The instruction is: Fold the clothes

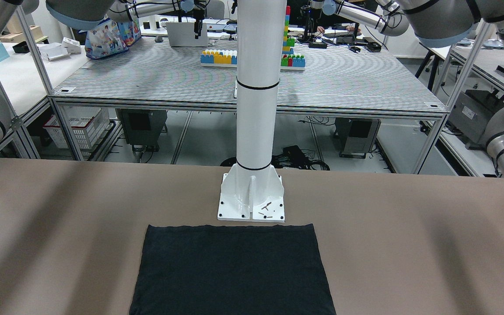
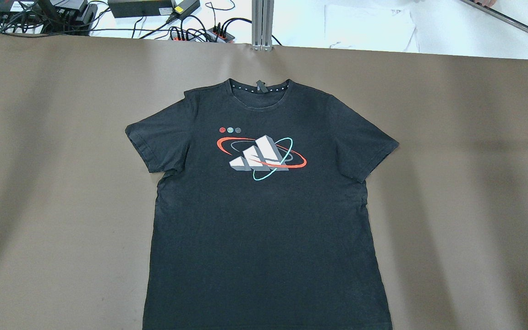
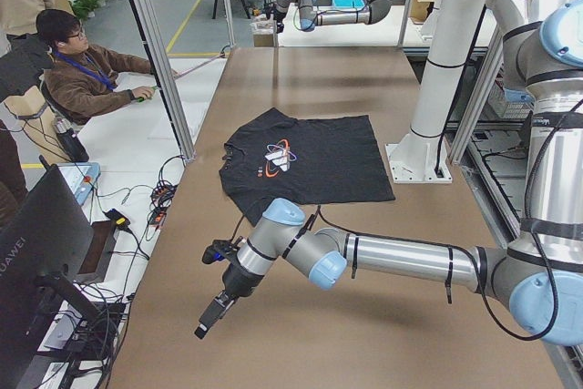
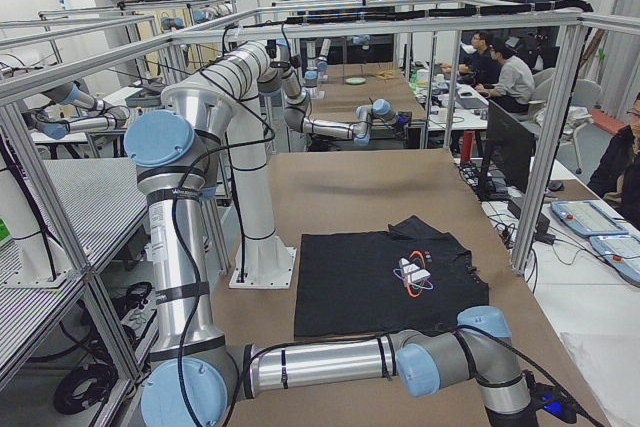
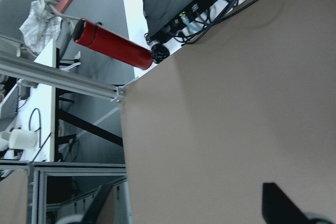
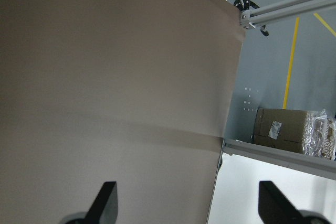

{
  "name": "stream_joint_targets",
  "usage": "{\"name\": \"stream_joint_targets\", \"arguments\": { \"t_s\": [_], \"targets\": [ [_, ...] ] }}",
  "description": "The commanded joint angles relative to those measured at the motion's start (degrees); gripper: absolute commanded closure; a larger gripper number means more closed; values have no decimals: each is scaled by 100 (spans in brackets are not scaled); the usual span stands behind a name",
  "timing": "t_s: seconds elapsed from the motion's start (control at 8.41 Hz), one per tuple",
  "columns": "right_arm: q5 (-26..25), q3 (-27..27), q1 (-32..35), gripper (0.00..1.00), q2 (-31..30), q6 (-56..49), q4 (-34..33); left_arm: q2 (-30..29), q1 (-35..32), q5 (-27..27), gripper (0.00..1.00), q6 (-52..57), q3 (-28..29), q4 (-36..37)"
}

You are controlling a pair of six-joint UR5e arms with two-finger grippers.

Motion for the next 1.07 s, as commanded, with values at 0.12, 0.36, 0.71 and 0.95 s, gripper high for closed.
{"name": "stream_joint_targets", "arguments": {
  "t_s": [0.12,0.36,0.71,0.95],
  "targets": [
    [256,21,-90,6,109,7,3,-351,93,-1208,0,-634,20,0],
    [887,-83,-108,6,110,24,404,-615,102,-2052,0,-1036,56,-9],
    [1618,-32,-282,6,101,1338,1054,-905,627,-2451,0,-2370,125,-383],
    [1734,-67,-511,6,92,2025,1390,-1072,1066,-2442,0,-3424,720,-1593]
  ]
}}
